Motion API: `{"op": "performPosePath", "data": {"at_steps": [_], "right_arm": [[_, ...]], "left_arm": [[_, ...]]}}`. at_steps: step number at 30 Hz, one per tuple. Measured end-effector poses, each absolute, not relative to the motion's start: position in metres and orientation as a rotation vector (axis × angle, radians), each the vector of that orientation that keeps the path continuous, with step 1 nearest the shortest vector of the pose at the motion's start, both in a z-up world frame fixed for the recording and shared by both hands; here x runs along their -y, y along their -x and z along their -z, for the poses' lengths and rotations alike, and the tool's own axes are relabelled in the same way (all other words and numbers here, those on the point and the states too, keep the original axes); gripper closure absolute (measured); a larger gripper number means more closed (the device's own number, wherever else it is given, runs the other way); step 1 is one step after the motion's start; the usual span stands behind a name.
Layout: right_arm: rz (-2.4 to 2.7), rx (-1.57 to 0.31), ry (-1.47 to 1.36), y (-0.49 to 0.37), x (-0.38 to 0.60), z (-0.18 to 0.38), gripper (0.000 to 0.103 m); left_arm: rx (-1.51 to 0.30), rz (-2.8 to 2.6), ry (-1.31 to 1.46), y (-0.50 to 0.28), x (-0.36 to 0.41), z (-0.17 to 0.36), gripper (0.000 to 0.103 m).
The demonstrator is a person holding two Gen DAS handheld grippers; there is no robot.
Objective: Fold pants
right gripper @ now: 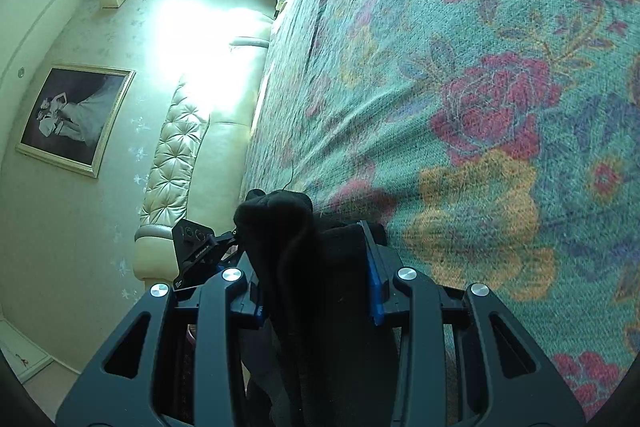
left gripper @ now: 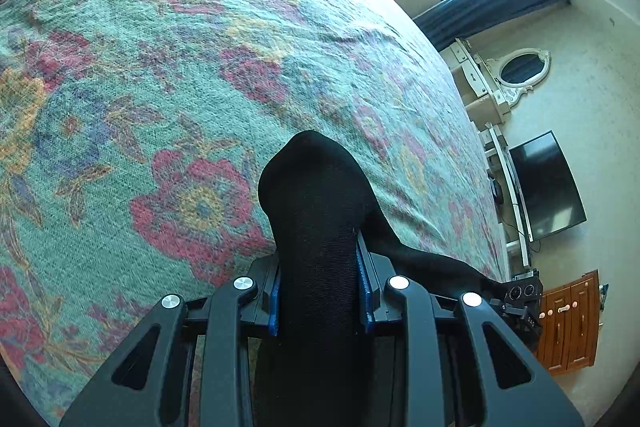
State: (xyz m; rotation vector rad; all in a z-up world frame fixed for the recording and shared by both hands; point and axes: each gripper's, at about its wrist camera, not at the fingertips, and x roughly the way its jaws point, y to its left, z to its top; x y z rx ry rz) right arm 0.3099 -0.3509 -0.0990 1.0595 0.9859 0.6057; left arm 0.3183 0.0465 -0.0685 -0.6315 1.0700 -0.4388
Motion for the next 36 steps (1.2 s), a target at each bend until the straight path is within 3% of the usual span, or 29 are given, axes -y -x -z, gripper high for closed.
{"op": "performPosePath", "data": {"at_steps": [8,11,12,13,15,16,23,28,33,35,36], "right_arm": [[-0.606,-0.981,-1.126,-0.309,0.357,0.118,0.067],[-0.604,-0.981,-1.142,-0.302,0.36,0.115,0.055],[-0.609,-0.975,-1.148,-0.297,0.362,0.112,0.046],[-0.614,-0.964,-1.156,-0.29,0.365,0.109,0.037],[-0.616,-0.953,-1.154,-0.272,0.371,0.104,0.03],[-0.612,-0.946,-1.147,-0.261,0.374,0.103,0.027],[-0.62,-0.976,-1.11,-0.194,0.363,0.104,0.024],[-0.621,-0.969,-1.056,-0.176,0.348,0.1,0.015],[-0.598,-0.968,-1.021,-0.17,0.341,0.098,0.016],[-0.563,-0.981,-0.99,-0.168,0.339,0.097,0.026],[-0.546,-0.99,-0.983,-0.166,0.339,0.098,0.041]], "left_arm": [[-1.102,0.46,0.724,-0.318,-0.058,0.096,0.063],[-1.099,0.503,0.749,-0.314,-0.061,0.093,0.057],[-1.098,0.513,0.754,-0.31,-0.064,0.091,0.053],[-1.093,0.515,0.757,-0.304,-0.068,0.088,0.047],[-1.081,0.538,0.772,-0.286,-0.079,0.084,0.033],[-1.074,0.542,0.779,-0.274,-0.086,0.082,0.029],[-1.048,0.523,0.877,-0.183,-0.117,0.09,0.028],[-1.05,0.543,0.86,-0.151,-0.1,0.088,0.019],[-1.042,0.541,0.848,-0.145,-0.076,0.087,0.018],[-1.05,0.531,0.84,-0.145,-0.069,0.086,0.021],[-1.062,0.511,0.819,-0.146,-0.067,0.086,0.031]]}}
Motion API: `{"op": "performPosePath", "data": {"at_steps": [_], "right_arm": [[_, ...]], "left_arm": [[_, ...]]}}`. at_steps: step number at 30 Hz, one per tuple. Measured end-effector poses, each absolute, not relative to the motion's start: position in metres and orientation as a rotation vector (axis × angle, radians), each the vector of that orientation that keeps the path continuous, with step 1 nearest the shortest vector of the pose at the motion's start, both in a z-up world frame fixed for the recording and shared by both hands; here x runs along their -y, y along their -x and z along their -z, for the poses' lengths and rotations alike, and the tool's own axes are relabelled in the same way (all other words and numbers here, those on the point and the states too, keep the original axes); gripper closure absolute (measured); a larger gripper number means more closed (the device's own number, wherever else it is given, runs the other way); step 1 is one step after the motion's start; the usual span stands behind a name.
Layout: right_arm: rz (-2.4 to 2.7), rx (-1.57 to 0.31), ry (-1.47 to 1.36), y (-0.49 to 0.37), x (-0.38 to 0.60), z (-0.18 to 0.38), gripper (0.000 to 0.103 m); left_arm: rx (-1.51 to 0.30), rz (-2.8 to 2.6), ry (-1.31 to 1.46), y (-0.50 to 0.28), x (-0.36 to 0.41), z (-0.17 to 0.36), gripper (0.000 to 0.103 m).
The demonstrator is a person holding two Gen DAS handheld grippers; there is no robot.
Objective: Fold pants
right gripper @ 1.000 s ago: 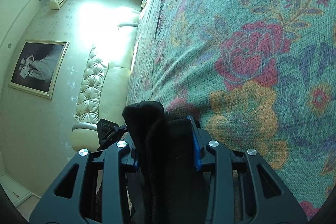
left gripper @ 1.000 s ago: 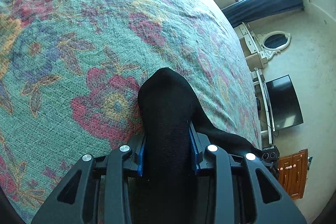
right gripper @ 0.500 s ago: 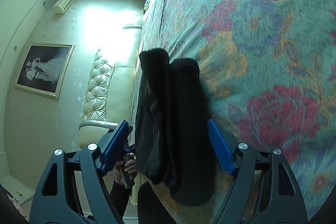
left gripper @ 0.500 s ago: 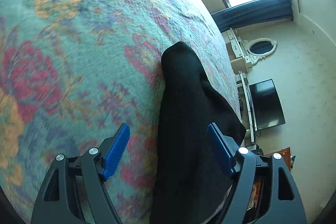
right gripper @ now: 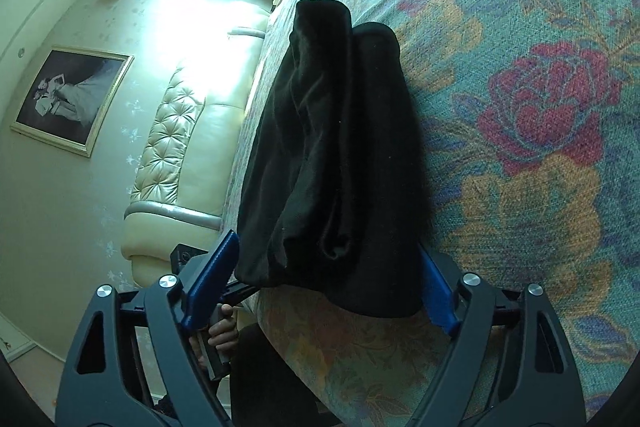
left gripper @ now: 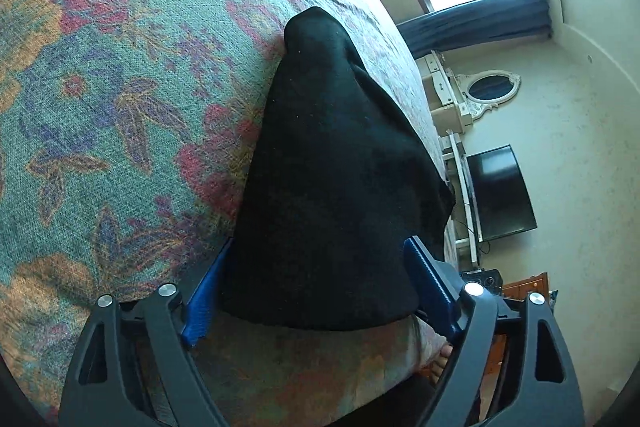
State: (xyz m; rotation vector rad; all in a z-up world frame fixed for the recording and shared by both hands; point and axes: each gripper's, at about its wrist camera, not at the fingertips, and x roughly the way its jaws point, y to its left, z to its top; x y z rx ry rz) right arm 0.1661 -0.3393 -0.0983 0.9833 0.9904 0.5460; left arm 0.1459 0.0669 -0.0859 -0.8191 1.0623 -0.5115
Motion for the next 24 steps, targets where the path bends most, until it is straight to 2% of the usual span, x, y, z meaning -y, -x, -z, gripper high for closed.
{"op": "performPosePath", "data": {"at_steps": [1,4,7,12,24], "right_arm": [[-0.538,-0.994,-0.989,-0.164,0.341,0.101,0.053],[-0.537,-0.992,-1.025,-0.16,0.342,0.104,0.064],[-0.541,-0.978,-1.056,-0.157,0.343,0.1,0.069],[-0.55,-0.968,-1.068,-0.154,0.341,0.086,0.072],[-0.552,-0.949,-1.143,-0.125,0.354,0.099,0.073]], "left_arm": [[-1.083,0.488,0.795,-0.149,-0.065,0.087,0.045],[-1.095,0.467,0.829,-0.149,-0.072,0.091,0.053],[-1.096,0.463,0.805,-0.142,-0.069,0.088,0.06],[-1.092,0.462,0.799,-0.14,-0.069,0.073,0.066],[-1.102,0.487,0.784,-0.135,-0.079,0.072,0.067]]}}
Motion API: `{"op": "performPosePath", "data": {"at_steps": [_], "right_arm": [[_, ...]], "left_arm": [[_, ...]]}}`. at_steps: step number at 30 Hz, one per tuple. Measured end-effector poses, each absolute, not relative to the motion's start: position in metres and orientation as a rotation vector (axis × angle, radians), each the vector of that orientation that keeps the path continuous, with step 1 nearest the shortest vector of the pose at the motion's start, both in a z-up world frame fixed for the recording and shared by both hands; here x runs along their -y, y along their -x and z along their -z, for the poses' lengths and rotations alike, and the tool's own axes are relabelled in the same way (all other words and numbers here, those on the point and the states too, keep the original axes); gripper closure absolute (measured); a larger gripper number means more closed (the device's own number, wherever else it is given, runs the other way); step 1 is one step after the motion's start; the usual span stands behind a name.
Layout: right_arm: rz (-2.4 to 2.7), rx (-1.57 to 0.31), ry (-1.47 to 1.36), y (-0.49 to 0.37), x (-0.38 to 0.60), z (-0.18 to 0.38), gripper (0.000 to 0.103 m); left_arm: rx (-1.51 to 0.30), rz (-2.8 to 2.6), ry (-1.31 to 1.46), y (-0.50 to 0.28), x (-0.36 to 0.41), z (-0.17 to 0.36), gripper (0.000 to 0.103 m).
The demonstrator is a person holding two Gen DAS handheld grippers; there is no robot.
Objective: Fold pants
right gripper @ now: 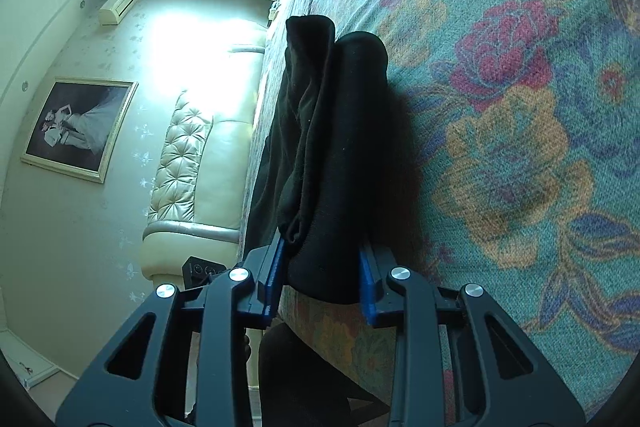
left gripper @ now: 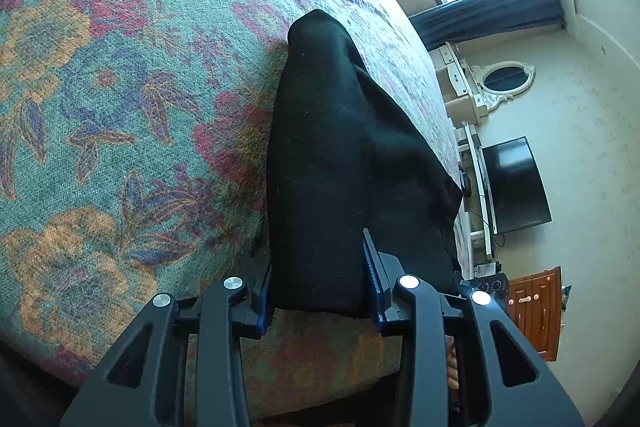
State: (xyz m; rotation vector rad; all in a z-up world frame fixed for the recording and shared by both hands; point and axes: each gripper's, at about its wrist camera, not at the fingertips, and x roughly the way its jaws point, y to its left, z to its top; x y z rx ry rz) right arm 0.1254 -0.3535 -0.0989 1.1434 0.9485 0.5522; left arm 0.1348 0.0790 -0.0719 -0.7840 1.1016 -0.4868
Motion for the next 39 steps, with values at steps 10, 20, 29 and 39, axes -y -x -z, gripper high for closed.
{"op": "performPosePath", "data": {"at_steps": [10,20,29,39], "right_arm": [[-0.552,-0.949,-1.163,-0.111,0.355,0.107,0.073],[-0.554,-0.957,-1.167,-0.104,0.359,0.113,0.073],[-0.548,-0.96,-1.185,-0.104,0.359,0.114,0.073],[-0.536,-0.964,-1.183,-0.105,0.353,0.109,0.073]], "left_arm": [[-1.086,0.483,0.727,-0.13,-0.085,0.072,0.067],[-1.073,0.484,0.698,-0.128,-0.086,0.073,0.066],[-1.051,0.489,0.647,-0.125,-0.084,0.074,0.066],[-1.037,0.495,0.613,-0.125,-0.082,0.074,0.066]]}}
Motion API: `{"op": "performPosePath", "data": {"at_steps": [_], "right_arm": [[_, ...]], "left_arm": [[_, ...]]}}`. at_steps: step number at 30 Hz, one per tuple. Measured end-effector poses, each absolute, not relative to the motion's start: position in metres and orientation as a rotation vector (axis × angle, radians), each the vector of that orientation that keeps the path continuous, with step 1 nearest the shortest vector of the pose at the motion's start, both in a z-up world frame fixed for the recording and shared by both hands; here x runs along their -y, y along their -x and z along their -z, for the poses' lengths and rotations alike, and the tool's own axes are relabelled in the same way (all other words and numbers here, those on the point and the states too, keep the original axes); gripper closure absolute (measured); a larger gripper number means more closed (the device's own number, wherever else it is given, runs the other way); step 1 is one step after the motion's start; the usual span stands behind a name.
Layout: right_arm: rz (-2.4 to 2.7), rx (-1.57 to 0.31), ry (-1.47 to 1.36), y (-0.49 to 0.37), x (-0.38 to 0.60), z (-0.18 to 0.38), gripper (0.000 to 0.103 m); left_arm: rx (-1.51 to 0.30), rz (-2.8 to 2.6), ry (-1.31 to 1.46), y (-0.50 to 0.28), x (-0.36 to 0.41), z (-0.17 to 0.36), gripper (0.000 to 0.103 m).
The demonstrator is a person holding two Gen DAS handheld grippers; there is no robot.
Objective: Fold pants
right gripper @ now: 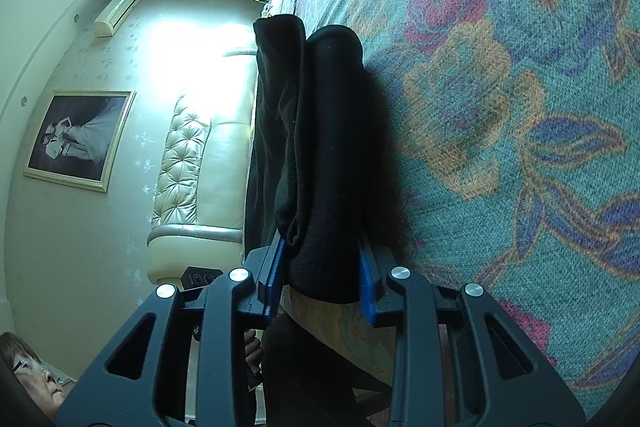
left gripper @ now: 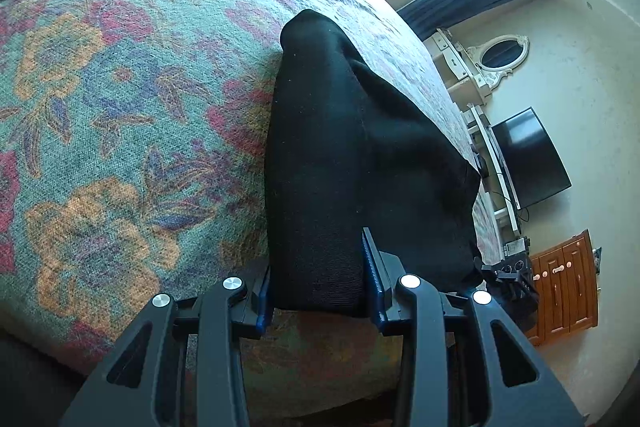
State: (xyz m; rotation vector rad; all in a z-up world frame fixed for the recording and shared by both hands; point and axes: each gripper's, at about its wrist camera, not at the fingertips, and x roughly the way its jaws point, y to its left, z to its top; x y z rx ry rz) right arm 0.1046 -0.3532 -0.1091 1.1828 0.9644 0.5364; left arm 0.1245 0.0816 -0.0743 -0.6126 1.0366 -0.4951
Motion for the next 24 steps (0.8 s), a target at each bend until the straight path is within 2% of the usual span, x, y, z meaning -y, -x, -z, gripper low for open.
{"op": "performPosePath", "data": {"at_steps": [24], "right_arm": [[-0.541,-0.967,-1.208,-0.104,0.352,0.118,0.072]], "left_arm": [[-1.041,0.504,0.604,-0.128,-0.084,0.076,0.064]]}}
